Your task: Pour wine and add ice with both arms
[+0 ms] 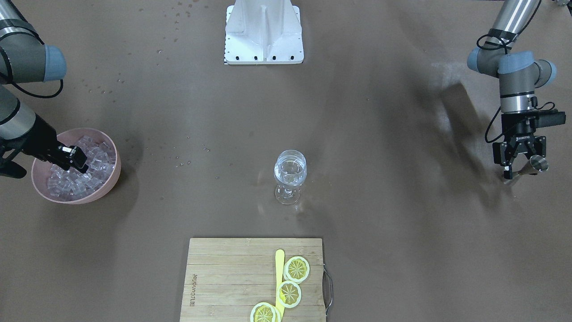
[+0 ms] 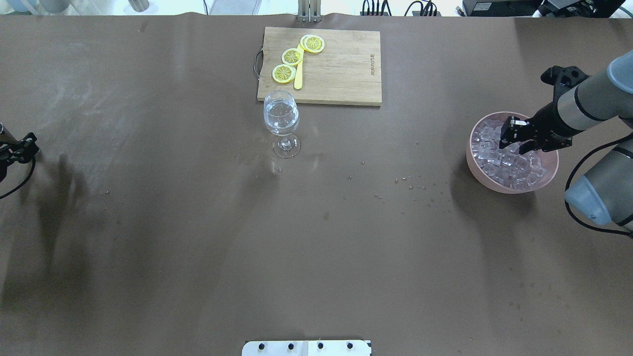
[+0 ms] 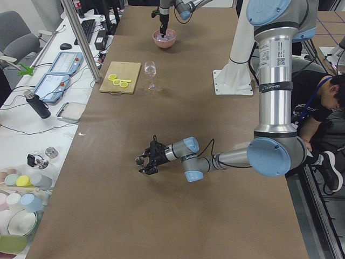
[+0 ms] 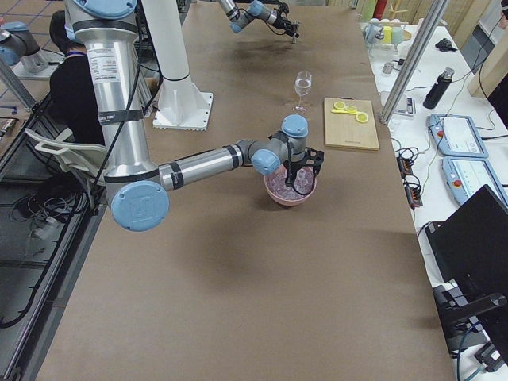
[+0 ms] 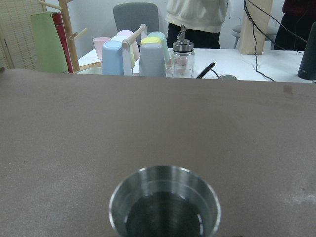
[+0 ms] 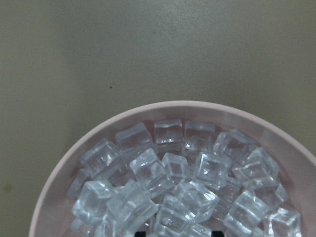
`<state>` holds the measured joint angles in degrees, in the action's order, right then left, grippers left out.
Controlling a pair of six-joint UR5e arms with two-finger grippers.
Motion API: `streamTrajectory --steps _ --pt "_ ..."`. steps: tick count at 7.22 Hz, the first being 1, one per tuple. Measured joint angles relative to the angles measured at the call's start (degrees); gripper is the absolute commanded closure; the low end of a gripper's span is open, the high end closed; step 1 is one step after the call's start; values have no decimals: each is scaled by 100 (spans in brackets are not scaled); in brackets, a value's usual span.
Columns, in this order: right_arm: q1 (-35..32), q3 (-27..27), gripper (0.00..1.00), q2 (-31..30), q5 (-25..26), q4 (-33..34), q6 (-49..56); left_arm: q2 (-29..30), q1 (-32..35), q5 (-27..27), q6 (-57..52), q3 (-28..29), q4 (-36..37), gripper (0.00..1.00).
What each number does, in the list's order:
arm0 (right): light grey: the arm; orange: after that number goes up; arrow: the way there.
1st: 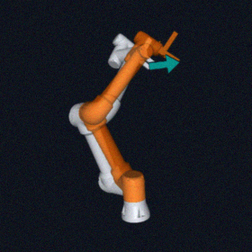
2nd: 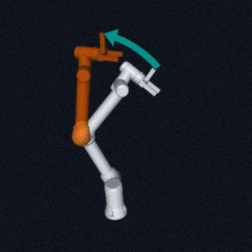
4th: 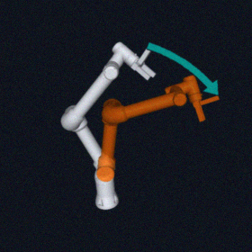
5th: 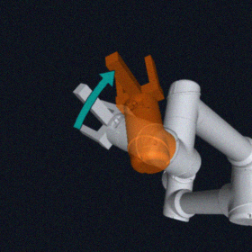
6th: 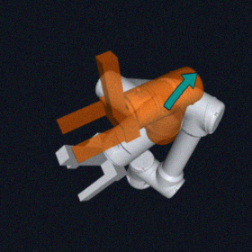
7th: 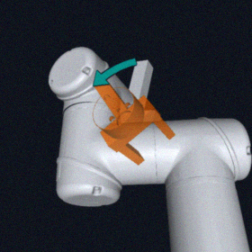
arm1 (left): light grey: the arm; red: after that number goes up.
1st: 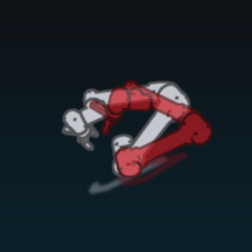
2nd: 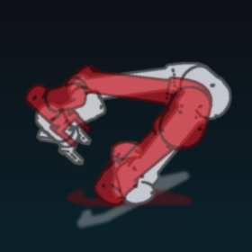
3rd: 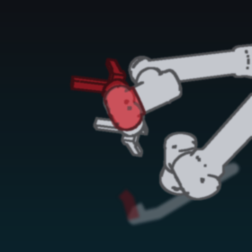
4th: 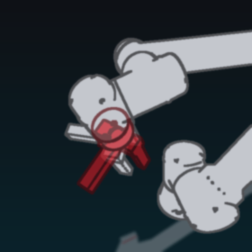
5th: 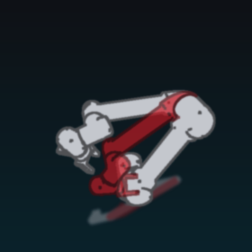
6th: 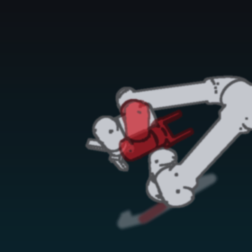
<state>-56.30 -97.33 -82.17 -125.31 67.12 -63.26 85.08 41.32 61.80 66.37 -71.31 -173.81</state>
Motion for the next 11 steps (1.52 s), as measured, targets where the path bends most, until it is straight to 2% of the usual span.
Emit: streamTrajectory --steps 2,4,7,9,11 --pt "-96 -17 44 8 -22 11 11 7 43 11 1 41 -17 54" --pt "-198 -19 42 107 -68 119 15 18 50 27 -6 46 -14 59" --pt "-197 323 42 611 -27 215 4 64 88 44 -169 42 -25 77" --pt "-184 600 42 922 -14 215 -3 76 104 53 -342 16 -30 78" --pt "-197 615 42 955 -46 214 -2 132 167 57 -609 -70 -31 78"
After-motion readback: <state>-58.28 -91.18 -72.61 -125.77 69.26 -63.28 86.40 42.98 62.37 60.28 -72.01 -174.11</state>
